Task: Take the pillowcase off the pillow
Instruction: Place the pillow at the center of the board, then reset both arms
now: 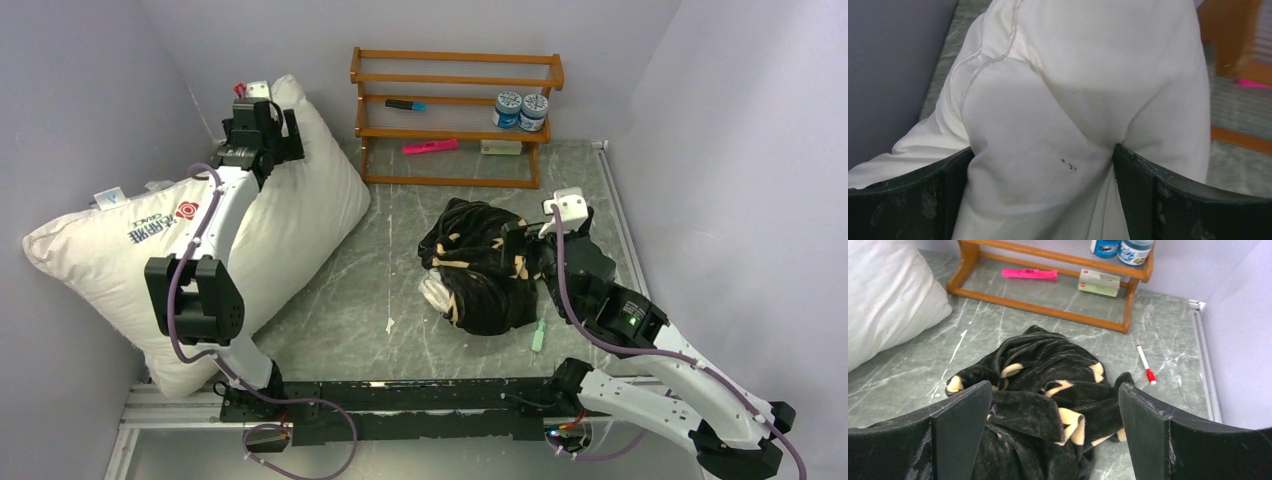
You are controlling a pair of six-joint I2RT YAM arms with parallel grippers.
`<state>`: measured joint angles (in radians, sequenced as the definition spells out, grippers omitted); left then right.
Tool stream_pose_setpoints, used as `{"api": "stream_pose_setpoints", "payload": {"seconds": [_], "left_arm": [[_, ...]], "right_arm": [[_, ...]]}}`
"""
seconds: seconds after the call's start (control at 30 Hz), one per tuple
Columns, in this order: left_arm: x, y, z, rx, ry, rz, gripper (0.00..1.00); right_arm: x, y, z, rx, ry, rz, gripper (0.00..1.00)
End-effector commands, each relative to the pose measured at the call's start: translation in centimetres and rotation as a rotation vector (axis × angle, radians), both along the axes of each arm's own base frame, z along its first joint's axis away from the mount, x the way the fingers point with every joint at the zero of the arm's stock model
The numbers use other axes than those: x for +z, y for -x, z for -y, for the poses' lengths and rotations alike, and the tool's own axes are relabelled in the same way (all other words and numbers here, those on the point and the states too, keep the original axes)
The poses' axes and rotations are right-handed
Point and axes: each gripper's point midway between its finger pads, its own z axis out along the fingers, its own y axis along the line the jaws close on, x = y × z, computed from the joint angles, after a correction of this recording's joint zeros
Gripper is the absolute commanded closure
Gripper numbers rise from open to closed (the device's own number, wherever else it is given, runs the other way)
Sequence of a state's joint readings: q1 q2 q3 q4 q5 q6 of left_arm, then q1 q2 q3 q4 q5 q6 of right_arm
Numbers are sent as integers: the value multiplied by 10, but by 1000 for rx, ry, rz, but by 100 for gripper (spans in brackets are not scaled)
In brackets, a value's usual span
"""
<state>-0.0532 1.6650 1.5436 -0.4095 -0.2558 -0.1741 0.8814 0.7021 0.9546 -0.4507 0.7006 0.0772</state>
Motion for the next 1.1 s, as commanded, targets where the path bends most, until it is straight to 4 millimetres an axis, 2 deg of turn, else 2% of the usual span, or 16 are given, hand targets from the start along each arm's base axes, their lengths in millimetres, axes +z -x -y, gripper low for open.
{"api": "stream_pose_setpoints", "payload": {"seconds": [0.0,0.1,0.17,0.37,0.63,0.77,0.93,1.07], "left_arm": [[45,-1,59,-146,199,98,4],[67,17,36,-44,143,144,4],[83,31,28,-16,122,178,4],[101,68,14,38,96,176,4],[129,130,9,40,119,231,4],[145,168,16,-1,178,296,4],[146,216,25,-59,256,372,4],[132,261,14,-12,261,397,4]], "right_arm": [[20,-3,18,-89,-22,78,1],[23,-2,27,-121,-17,95,0],[25,0,33,-145,-21,107,0],[35,7,55,-209,-41,157,0],[39,18,71,-232,-71,177,0],[39,23,78,-231,-80,186,0],[37,29,84,-220,-93,199,0],[36,33,87,-218,-112,199,0]]}}
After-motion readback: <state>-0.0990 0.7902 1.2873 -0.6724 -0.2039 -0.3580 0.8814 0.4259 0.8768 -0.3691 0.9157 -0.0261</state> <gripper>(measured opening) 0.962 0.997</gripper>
